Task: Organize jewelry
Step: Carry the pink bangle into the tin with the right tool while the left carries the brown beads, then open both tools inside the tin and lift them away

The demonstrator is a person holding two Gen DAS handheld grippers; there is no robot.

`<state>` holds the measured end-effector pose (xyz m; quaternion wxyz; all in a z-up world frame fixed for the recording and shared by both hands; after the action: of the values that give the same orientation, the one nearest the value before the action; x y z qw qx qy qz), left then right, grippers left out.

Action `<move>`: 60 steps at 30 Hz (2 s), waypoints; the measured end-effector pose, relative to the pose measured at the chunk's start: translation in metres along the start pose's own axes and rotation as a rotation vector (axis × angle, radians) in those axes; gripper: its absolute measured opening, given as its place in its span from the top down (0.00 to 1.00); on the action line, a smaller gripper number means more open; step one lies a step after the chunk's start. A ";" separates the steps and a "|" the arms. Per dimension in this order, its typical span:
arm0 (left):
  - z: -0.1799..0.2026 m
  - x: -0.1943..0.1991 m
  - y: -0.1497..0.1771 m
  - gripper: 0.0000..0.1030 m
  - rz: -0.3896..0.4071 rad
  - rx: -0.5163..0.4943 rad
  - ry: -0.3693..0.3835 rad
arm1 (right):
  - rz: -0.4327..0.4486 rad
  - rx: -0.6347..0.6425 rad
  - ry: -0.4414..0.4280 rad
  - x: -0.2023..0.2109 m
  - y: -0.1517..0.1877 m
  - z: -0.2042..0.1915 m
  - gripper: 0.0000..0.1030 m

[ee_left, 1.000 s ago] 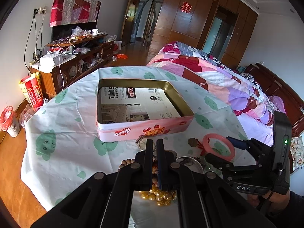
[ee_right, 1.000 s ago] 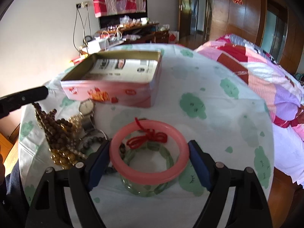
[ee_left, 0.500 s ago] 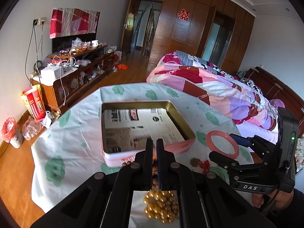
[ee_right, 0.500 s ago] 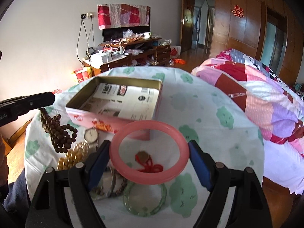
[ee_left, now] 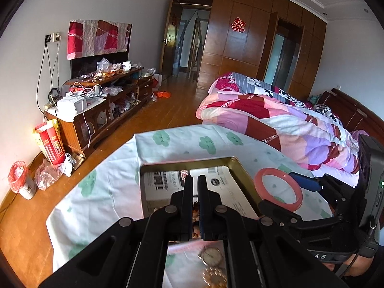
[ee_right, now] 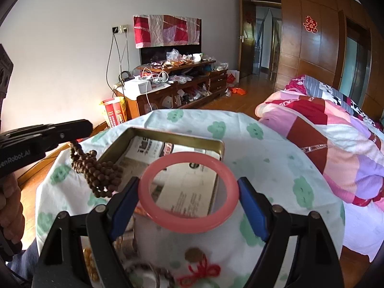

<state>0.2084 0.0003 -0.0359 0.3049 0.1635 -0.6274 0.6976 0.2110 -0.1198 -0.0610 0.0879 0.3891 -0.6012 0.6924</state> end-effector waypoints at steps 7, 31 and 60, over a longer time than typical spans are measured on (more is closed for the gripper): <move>-0.014 -0.032 -0.003 0.98 -0.036 -0.007 -0.044 | 0.004 0.016 0.000 -0.024 -0.013 -0.003 0.19; -0.026 -0.074 0.011 0.98 -0.137 -0.016 -0.081 | -0.106 0.058 -0.006 -0.080 -0.003 -0.009 0.19; -0.038 -0.062 0.010 0.45 -0.124 -0.019 -0.144 | -0.083 0.086 0.029 -0.069 -0.004 -0.010 0.10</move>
<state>0.2551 0.0231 -0.0869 0.3031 0.2489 -0.6430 0.6579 0.2559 -0.0863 -0.1020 0.1086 0.4071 -0.5527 0.7190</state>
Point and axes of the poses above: each gripper's, at about its wrist camera, not at the fingertips, and x roughly against the way its jaws point, z to its right, y to its underside, the point moved 8 cm from there along -x, roughly the way its jaws point, and after that the axes turned 3 degrees about -z, right-handed, at the moved point
